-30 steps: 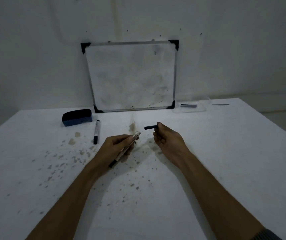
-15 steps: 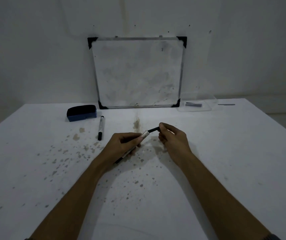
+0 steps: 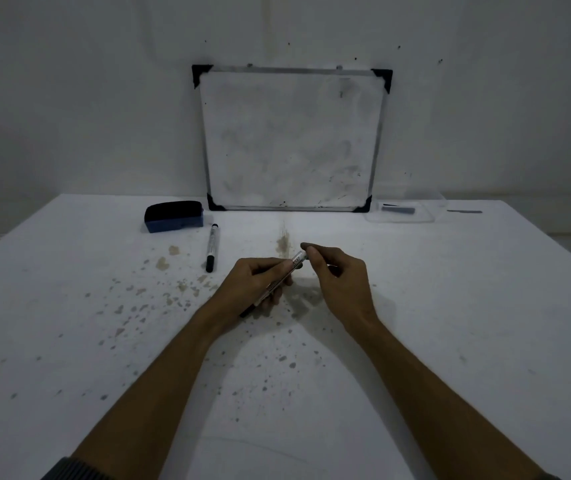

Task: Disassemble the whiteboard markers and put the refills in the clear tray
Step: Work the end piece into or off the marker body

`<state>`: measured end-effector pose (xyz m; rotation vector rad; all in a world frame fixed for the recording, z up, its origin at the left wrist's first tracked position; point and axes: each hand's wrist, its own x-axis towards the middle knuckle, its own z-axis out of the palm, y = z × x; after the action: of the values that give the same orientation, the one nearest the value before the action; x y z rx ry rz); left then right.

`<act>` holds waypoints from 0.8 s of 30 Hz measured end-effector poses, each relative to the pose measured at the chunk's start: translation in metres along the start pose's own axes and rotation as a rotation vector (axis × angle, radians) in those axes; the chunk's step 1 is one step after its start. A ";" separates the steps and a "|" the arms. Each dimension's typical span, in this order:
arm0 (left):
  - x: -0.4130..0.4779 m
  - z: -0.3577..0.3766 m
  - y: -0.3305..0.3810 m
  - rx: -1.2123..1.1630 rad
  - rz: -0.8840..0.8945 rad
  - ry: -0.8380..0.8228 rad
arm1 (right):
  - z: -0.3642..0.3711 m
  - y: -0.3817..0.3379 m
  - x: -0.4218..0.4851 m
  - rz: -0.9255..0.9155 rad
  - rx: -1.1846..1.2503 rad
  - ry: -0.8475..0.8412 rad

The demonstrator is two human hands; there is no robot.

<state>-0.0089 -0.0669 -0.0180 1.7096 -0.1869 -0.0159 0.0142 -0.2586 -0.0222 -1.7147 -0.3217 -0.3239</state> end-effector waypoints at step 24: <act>0.006 -0.003 -0.002 -0.213 -0.006 0.046 | -0.010 0.010 0.009 0.118 -0.143 -0.038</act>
<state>-0.0023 -0.0645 -0.0190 1.4970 -0.1403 -0.0011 0.0264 -0.2695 -0.0261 -1.8736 -0.2289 -0.2324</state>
